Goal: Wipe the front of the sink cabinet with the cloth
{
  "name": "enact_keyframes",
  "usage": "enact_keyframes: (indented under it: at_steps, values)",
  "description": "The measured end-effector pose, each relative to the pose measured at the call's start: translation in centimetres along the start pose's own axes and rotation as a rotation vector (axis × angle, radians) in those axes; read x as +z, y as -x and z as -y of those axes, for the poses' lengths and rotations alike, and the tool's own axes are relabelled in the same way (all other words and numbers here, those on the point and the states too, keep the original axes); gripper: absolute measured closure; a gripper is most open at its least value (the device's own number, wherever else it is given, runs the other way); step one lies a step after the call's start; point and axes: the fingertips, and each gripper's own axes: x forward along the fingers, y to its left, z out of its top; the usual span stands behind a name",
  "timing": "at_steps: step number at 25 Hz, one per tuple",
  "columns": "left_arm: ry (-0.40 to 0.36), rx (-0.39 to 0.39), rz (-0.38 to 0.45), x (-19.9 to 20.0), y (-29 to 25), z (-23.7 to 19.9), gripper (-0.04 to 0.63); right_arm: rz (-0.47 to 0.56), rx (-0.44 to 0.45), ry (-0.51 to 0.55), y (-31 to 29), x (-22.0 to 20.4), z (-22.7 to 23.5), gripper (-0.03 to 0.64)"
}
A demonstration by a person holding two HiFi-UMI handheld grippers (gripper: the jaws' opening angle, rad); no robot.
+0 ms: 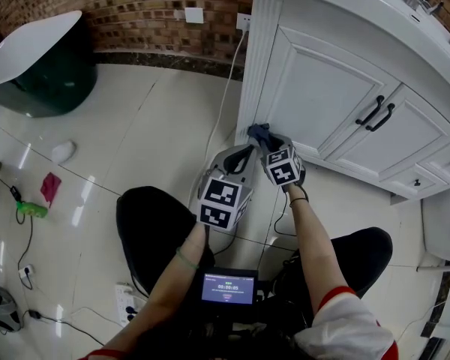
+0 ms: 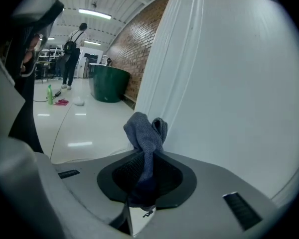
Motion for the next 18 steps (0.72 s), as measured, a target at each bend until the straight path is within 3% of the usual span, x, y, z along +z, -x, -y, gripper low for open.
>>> enact_keyframes:
  at_steps: [4, 7, 18]
  values:
    - [-0.005, -0.007, -0.008, -0.8, -0.2, -0.2, 0.575, -0.042, 0.002, -0.022, -1.1, -1.6, -0.6, 0.551]
    - [-0.004, -0.003, -0.017, -1.0, 0.0, -0.5, 0.575, -0.016, -0.007, -0.041, 0.1, -0.3, -0.6, 0.551]
    - [-0.032, -0.043, 0.024, 2.2, -0.5, 2.0, 0.575, 0.312, -0.091, -0.095, 14.2, 13.7, 6.6, 0.552]
